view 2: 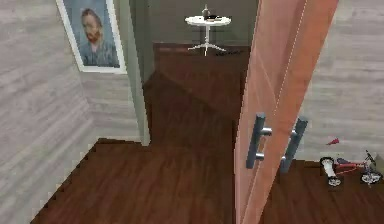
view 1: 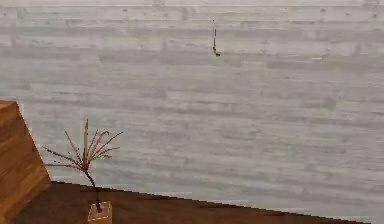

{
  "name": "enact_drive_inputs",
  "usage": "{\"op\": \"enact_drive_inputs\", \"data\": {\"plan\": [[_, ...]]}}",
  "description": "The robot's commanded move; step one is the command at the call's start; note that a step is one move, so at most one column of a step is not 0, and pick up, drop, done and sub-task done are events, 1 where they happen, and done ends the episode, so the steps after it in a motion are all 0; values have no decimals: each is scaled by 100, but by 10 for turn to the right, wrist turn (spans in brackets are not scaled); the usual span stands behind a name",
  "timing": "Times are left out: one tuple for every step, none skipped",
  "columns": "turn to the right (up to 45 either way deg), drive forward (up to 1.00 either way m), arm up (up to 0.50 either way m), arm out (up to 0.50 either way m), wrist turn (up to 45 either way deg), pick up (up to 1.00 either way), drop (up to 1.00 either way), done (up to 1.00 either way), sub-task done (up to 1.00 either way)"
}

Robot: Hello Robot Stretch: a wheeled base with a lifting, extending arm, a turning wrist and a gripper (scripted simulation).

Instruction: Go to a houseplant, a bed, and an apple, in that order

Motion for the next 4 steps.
{"op": "enact_drive_inputs", "data": {"plan": [[450,0,0,0,0,0,0,0,0],[300,0,0,0,0,0,0,0,0],[0,50,0,0,0,0,0,0,0],[180,0,0,0,0,0,0,0,0]]}}
